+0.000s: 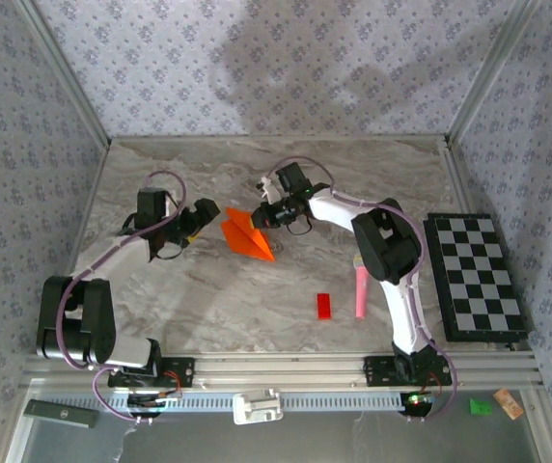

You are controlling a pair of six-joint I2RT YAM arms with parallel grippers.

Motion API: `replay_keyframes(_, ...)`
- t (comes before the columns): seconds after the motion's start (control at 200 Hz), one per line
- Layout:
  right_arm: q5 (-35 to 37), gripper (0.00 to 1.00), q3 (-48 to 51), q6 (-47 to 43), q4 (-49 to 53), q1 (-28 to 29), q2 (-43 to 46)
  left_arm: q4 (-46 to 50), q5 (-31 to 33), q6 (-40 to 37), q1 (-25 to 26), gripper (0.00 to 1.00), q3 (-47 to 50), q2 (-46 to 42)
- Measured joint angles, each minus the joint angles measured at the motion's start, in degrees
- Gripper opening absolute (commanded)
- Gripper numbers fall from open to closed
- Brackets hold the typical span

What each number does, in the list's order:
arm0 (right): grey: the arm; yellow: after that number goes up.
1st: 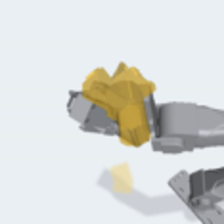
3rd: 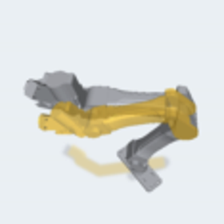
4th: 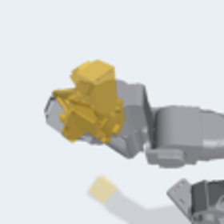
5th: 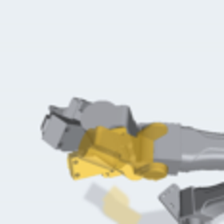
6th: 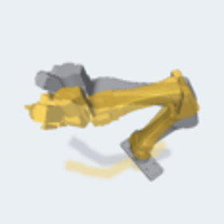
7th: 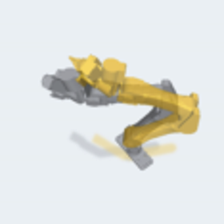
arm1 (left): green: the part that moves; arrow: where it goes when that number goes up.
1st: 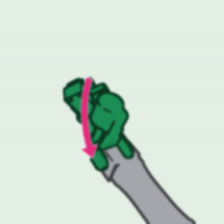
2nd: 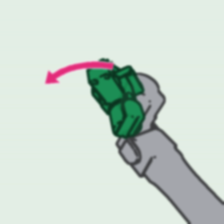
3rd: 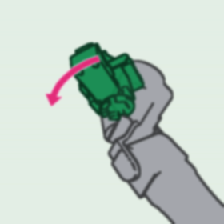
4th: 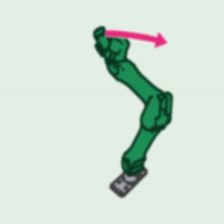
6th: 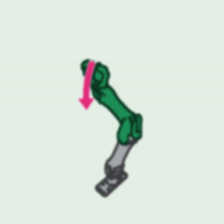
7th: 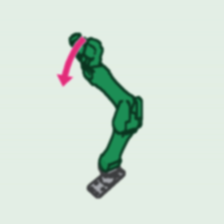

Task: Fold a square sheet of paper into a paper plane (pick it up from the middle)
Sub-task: Pick up the paper from the center of the table, then turn over the paper at the center of the table.

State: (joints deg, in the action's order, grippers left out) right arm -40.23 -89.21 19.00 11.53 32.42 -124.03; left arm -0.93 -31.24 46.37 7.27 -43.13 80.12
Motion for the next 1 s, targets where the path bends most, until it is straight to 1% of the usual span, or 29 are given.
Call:
replay_keyframes(0.125,-2.3,0.02,2.8,4.9,-5.3,-0.9,3.5,-5.5,-3.1,3.8,1.4,0.94,1.6,0.0)
replay_keyframes(0.345,-5.5,0.02,7.2,15.4,-17.0,-2.0,10.2,-13.5,-6.6,8.5,8.7,0.87,1.2,0.5)
replay_keyframes(0.43,-6.4,0.02,8.5,19.1,-21.0,-2.2,11.8,-16.3,-7.1,10.0,10.5,0.83,0.5,1.3)
replay_keyframes(0.68,-8.9,0.02,11.4,28.4,-30.8,-2.6,13.1,-23.5,-7.6,13.9,11.2,0.65,-0.4,2.9)
replay_keyframes(0.895,-10.0,0.02,12.6,33.5,-35.4,-3.0,13.1,-27.2,-8.4,14.8,11.9,0.60,-1.0,4.0)
replay_keyframes(0.999,-10.4,0.03,12.8,35.5,-37.7,-3.3,13.1,-29.2,-8.7,15.6,12.0,0.56,-1.1,4.9)
